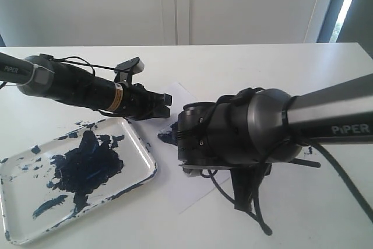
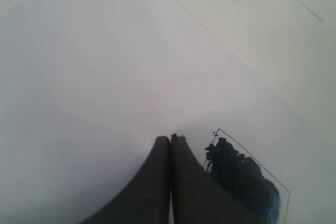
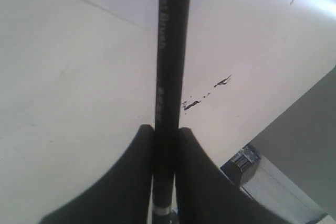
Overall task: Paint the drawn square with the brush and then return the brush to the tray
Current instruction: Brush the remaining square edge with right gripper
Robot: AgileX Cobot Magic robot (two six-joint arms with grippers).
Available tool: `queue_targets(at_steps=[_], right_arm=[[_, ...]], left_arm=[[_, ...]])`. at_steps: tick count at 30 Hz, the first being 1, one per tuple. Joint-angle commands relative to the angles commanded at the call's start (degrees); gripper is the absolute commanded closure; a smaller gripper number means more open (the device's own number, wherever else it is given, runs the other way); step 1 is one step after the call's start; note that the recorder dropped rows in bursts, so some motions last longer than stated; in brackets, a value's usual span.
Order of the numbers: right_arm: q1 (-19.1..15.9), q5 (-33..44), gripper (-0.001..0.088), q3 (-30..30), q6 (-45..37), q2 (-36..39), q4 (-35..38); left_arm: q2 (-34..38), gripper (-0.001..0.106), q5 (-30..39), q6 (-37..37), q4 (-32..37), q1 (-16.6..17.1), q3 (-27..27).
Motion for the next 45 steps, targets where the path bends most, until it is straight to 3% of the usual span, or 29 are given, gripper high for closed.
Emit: queue_targets(at_steps=[14, 45], right_arm=[[-0.21, 0.63, 0.0868, 0.0, 7.7, 2.23, -8.19], [-0.21, -3.06, 0.0868, 0.0, 5.98, 2.3, -5.28]], left_arm=[[0.0, 0.105, -0.29, 0.0, 0.0, 0.0, 0.0], [0.0, 0.105, -0.26, 0.0, 0.0, 0.0, 0.0]])
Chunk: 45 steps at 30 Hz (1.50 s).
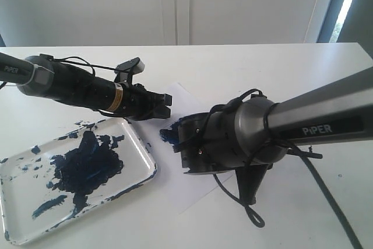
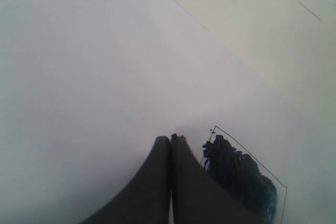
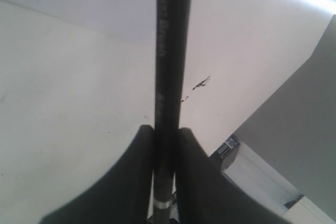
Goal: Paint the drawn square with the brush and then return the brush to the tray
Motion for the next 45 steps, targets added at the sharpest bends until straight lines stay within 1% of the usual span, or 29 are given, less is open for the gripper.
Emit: queue_targets(at_steps=[6, 8, 10, 12, 14, 23, 28, 32, 35, 41, 45], right_arm=[[0.0, 1.77, 0.0868, 0.0, 0.6, 0.3, -1.24], [-0.26, 4.06, 0.0868, 0.0, 0.45, 2.08, -2.56], [-1.21, 4.32, 0.0868, 0.0, 0.62, 4.25, -2.78], [-1.75, 4.32, 0.0868, 0.0, 2.78, 5.13, -3.02], [-1.75, 4.62, 0.0868, 0.0, 4.61, 5.13, -4.65], [-1.97, 5.85, 0.0868, -0.1, 7.07, 5.13, -8.6], [-2.97, 5.99, 0.0868, -1.05, 6.91, 5.13, -8.11], [-2.86, 5.31, 0.0868, -1.4, 5.57, 5.13, -7.84], [-2.86, 4.61, 0.0868, -1.4, 3.93, 5.13, -5.63], [-2.86, 4.77, 0.0868, -1.4, 3.82, 5.13, -5.6], [-2.27, 4.39, 0.0868, -1.4, 2.53, 5.13, -5.07]], left_arm=[[0.0, 0.105, -0.25, 0.0, 0.0, 0.0, 0.0], [0.0, 0.105, -0.25, 0.0, 0.0, 0.0, 0.0], [0.0, 0.105, -0.31, 0.0, 0.0, 0.0, 0.0], [0.0, 0.105, -0.57, 0.0, 0.0, 0.0, 0.0], [0.0, 0.105, -0.57, 0.0, 0.0, 0.0, 0.0], [0.0, 0.105, -0.57, 0.0, 0.0, 0.0, 0.0], [0.0, 0.105, -0.57, 0.0, 0.0, 0.0, 0.0], [0.0, 0.105, -0.57, 0.0, 0.0, 0.0, 0.0], [0.0, 0.105, -0.57, 0.0, 0.0, 0.0, 0.0], [0.0, 0.105, -0.57, 0.0, 0.0, 0.0, 0.0], [0.0, 0.105, -0.57, 0.0, 0.0, 0.0, 0.0]])
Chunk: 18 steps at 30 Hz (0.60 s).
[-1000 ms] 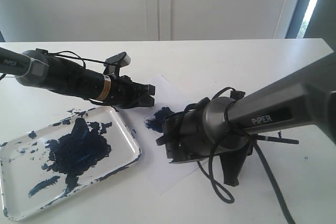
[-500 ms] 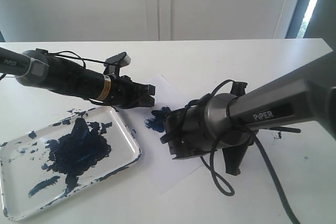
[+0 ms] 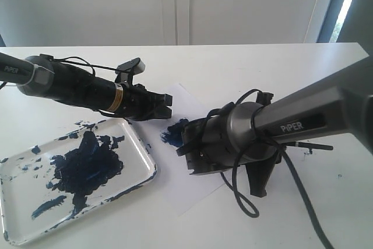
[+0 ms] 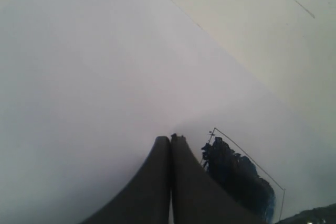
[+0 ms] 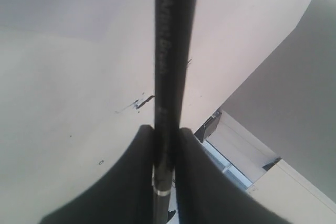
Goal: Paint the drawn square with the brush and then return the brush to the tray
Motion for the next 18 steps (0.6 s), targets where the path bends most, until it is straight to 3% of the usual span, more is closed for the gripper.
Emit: queue_targets(at_steps=[9, 18], right_arm=[[1.84, -0.76, 0.0868, 0.0, -1.08, 0.0, 0.09], [-0.05, -0.07, 0.0868, 0.0, -0.96, 0.0, -2.15]], left_arm=[[0.0, 0.105, 0.0, 0.0, 0.0, 0.0, 0.0], [0.0, 0.105, -0.38, 0.0, 0.0, 0.0, 0.0]])
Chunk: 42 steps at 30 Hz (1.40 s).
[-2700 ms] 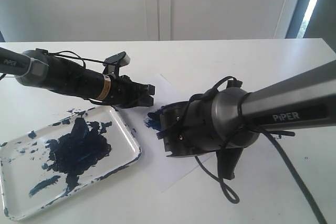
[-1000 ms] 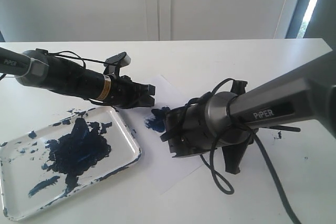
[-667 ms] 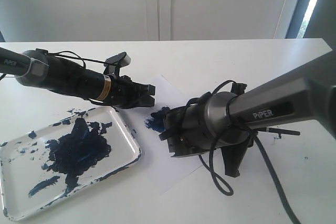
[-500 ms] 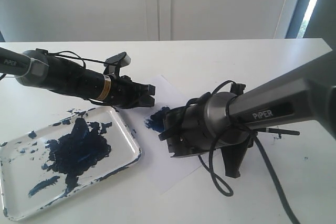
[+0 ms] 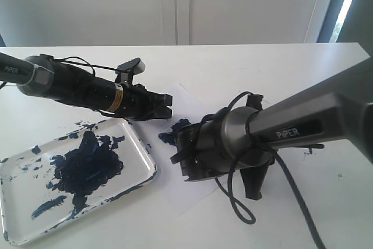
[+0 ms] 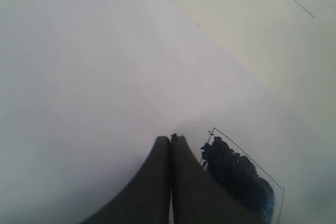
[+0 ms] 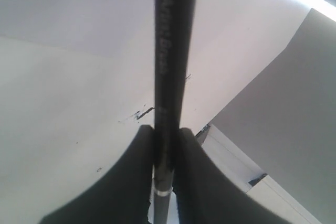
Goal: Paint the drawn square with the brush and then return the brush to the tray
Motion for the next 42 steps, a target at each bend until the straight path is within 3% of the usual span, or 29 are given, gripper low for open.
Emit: queue_targets(at_steps=[9, 21, 38, 42], right_arm=[[-3.62, 2.32, 0.0868, 0.0, 1.11, 0.0, -1.03], [-3.23, 2.32, 0.0868, 0.4, -4.55, -4.37, 12.87], [-3.23, 2.32, 0.0868, 3.75, -5.68, -4.37, 13.3], [-1.78, 2.32, 0.0868, 3.75, -5.68, -4.37, 13.15]], left_arm=[[0.0, 0.105, 0.0, 0.0, 0.0, 0.0, 0.0], [0.0, 0.105, 0.82, 0.0, 0.0, 0.0, 0.0], [0.0, 0.105, 0.86, 0.0, 0.0, 0.0, 0.0], [0.0, 0.105, 0.98, 0.0, 0.0, 0.0, 0.0]])
